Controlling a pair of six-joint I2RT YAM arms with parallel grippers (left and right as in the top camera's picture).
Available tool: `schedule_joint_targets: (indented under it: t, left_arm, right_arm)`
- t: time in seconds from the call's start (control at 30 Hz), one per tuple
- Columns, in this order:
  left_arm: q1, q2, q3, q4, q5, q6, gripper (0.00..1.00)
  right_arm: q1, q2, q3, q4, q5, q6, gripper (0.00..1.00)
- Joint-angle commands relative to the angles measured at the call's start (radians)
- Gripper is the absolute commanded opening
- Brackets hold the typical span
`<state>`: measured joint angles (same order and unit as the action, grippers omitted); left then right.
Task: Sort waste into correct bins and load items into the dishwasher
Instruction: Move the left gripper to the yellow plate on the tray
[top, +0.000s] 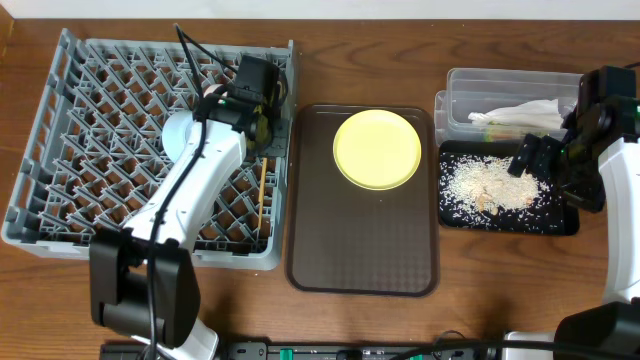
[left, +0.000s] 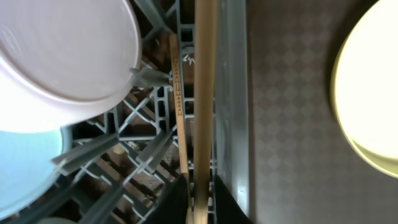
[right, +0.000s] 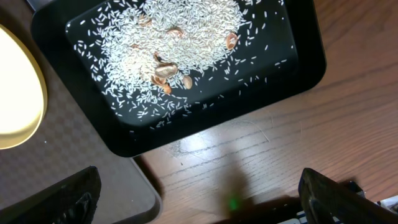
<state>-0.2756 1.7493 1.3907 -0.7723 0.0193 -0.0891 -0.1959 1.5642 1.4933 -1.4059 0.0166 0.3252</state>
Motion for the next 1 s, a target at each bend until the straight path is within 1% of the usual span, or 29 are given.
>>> schedule_joint_targets:
  t: [0.0,0.13,0.23,0.33,0.4,0.47,0.6,0.67,0.8,0.97]
  left_arm:
    - [0.002,0.008,0.014,0.008,-0.006,0.007,0.34]
    - [0.002,-0.018,0.023,-0.019,-0.005,0.007,0.47]
    - [0.001,-0.054,0.084,-0.137,0.024,0.007,0.54]
    - [-0.002,-0.085,0.167,-0.231,0.072,0.006,0.66]
    - [-0.013,-0.09,0.226,-0.284,0.074,0.008,0.7]
    - [-0.031,-0.09,0.265,-0.301,0.075,0.006,0.7]
    - [-0.098,-0.082,0.273,-0.22,0.075,0.007,0.71]
    - [-0.143,-0.069,0.27,-0.164,0.075,0.022,0.75]
    - [-0.243,-0.016,0.267,-0.059,0.074,0.089,0.76]
    - [-0.349,0.089,0.267,0.011,0.074,0.182,0.76]
  right_arm:
    - [-0.008,-0.003,0.017,-0.001,-0.003,-0.012,0.99]
    - [-0.008,-0.003,0.017,0.0,-0.003,-0.012,0.99]
    - [-0.008,-0.003,0.017,0.0,-0.002,-0.012,0.99]
    - [-0.008,-0.003,0.017,-0.001,-0.002,-0.012,0.99]
    - [-0.008,-0.003,0.017,-0.001,-0.002,-0.013,0.99]
    - [-0.008,-0.003,0.017,-0.002,-0.002,-0.013,0.99]
    - [-0.008,-0.003,0.017,-0.002,-0.003,-0.012,0.99]
    - [-0.008,-0.003,0.017,-0.002,-0.003,-0.012,0.99]
    - [-0.008,-0.003,0.017,-0.002,-0.003,-0.012,0.99]
    - [-0.008,-0.003,0.017,-0.002,-0.003,-0.012,0.99]
